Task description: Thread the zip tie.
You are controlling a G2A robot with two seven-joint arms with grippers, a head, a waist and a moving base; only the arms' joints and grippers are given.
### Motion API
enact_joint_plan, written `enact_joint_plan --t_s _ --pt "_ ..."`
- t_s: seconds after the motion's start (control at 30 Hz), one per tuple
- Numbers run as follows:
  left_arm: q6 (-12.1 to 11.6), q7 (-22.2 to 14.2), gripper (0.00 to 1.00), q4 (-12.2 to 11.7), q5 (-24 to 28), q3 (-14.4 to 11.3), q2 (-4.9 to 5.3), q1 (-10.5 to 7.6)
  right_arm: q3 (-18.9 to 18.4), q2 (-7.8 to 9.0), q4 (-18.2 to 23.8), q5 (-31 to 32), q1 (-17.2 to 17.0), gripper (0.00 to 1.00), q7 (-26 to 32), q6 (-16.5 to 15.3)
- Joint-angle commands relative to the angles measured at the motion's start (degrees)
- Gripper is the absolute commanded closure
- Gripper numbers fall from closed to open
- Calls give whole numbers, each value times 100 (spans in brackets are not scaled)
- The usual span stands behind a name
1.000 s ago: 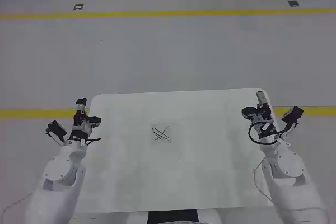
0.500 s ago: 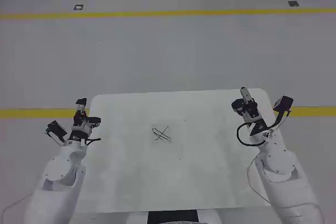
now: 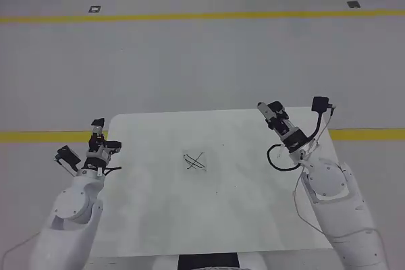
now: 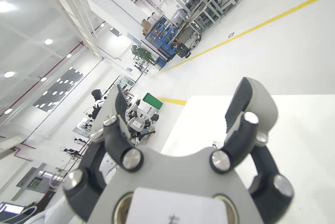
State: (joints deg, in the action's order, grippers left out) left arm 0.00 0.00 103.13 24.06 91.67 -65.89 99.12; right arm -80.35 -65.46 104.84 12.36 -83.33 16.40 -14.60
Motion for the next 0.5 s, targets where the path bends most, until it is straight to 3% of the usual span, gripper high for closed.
enact_joint_plan --t_s 0.0,0.27,0.33,0.47 --pt "0 0 0 0 0 0 0 0 -4 0 2 -4 -1 0 -1 26" --pt "0 0 0 0 0 0 0 0 15 5 83 117 61 0 70 -21" --pt "0 0 0 0 0 0 0 0 137 20 117 649 361 0 402 -40" --pt "0 0 0 0 0 0 0 0 529 -17 -29 1018 963 0 721 -34"
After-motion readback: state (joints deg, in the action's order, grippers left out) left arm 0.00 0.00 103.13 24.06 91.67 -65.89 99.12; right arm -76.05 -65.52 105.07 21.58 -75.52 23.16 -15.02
